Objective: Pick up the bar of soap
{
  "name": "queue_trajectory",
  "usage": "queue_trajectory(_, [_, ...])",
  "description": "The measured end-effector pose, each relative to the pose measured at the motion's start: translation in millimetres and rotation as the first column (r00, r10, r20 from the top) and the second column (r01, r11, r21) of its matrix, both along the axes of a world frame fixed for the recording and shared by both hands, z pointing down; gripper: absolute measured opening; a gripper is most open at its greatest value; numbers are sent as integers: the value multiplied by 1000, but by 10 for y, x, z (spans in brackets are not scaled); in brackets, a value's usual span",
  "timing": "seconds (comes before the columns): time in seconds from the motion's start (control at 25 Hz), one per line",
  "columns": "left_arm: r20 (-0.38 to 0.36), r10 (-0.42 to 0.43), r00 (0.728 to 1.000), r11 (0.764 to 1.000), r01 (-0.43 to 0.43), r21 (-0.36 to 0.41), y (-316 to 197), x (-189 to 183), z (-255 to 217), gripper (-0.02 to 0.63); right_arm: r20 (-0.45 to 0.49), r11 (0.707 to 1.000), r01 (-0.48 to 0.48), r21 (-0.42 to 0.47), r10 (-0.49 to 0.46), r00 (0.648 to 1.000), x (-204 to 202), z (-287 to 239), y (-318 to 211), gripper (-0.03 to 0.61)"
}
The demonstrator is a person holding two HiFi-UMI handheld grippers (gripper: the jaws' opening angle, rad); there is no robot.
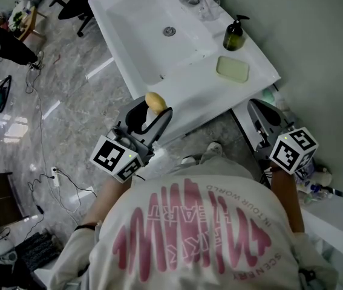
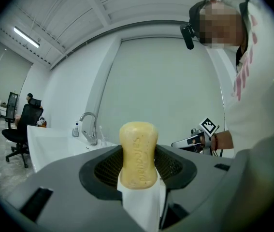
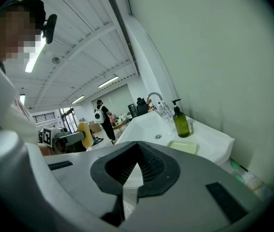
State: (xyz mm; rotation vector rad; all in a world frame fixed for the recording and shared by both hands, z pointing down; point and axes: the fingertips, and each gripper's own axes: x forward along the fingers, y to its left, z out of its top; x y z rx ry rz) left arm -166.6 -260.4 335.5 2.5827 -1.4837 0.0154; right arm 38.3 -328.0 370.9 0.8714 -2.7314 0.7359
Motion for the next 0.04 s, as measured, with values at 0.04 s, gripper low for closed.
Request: queue_trajectory(0.04, [-1,-1,1000,1000,1,0,23,-3,-1,202,1,1000,-1,-1,1,1000,3,4,20,11])
